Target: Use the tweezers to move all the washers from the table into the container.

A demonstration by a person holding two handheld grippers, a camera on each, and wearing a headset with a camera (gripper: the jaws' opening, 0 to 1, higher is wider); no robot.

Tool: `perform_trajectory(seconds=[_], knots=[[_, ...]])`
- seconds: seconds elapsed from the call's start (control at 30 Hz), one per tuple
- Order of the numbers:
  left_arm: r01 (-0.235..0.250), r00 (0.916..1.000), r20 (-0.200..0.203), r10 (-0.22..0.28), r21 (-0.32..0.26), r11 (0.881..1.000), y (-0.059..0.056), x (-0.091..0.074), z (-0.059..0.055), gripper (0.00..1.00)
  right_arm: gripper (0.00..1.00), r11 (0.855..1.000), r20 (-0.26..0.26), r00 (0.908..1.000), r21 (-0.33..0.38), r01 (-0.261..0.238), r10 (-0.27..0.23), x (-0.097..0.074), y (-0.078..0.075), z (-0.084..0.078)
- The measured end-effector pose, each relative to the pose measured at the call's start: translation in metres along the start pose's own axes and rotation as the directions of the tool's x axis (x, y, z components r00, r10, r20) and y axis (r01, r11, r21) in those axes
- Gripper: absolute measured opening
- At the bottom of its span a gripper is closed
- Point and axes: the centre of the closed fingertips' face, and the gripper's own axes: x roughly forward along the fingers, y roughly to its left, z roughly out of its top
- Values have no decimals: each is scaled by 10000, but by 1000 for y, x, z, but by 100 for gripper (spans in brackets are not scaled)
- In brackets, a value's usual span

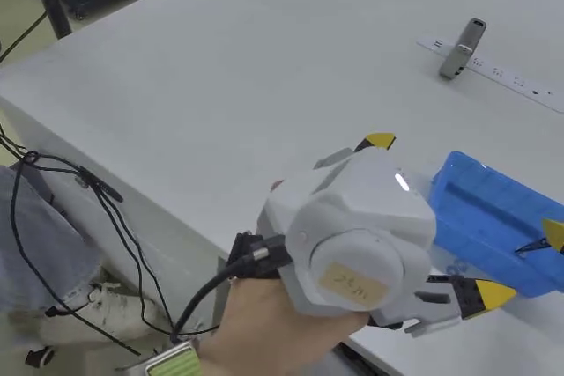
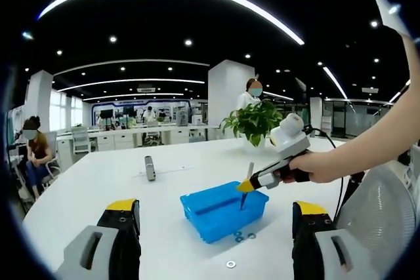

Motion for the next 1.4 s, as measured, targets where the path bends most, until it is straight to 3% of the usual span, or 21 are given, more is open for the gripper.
perform_trajectory(seconds=[0.17,0.23,0.33,0.4,0.47,0.57,0.73,0.9,1.13,1.4], knots=[[121,9999,-95,-122,-88,9999,-2,0,-2,99,2,9992,650,9971,-58,-402,405,-15,17,22],[163,9997,-153,-165,-87,9998,-3,1,-3,99,1,9970,787,9939,-80,-764,768,-23,32,29],[186,9996,-209,-188,-93,9998,-3,1,-4,99,1,9865,1005,9814,-86,-1633,1633,-36,63,36],[213,9995,-251,-217,-135,9997,-3,1,-5,99,1,9806,829,9771,-188,-1951,1960,-43,83,31],[247,9992,-297,-253,-195,9995,-3,1,-6,99,1,9745,174,9758,-588,-2164,2178,-44,98,16],[333,9988,-360,-342,-253,9991,-5,2,-8,99,2,9717,-536,9767,-1034,-2125,2079,-38,103,-8],[323,9982,-499,-333,-206,9993,-5,2,-11,99,2,9757,-929,9772,-915,-1993,1909,-29,98,-27],[296,9980,-549,-307,-208,9993,-5,2,-12,99,2,9728,-1133,9744,-1050,-2063,1944,-28,99,-32],[306,9971,-687,-314,-136,9994,-5,3,-15,99,2,9709,-1142,9775,-1426,-1926,1771,-25,96,-34],[333,9958,-845,-342,-120,9994,-5,3,-18,99,2,9608,-1304,9728,-1778,-2128,1914,-25,101,-36]])
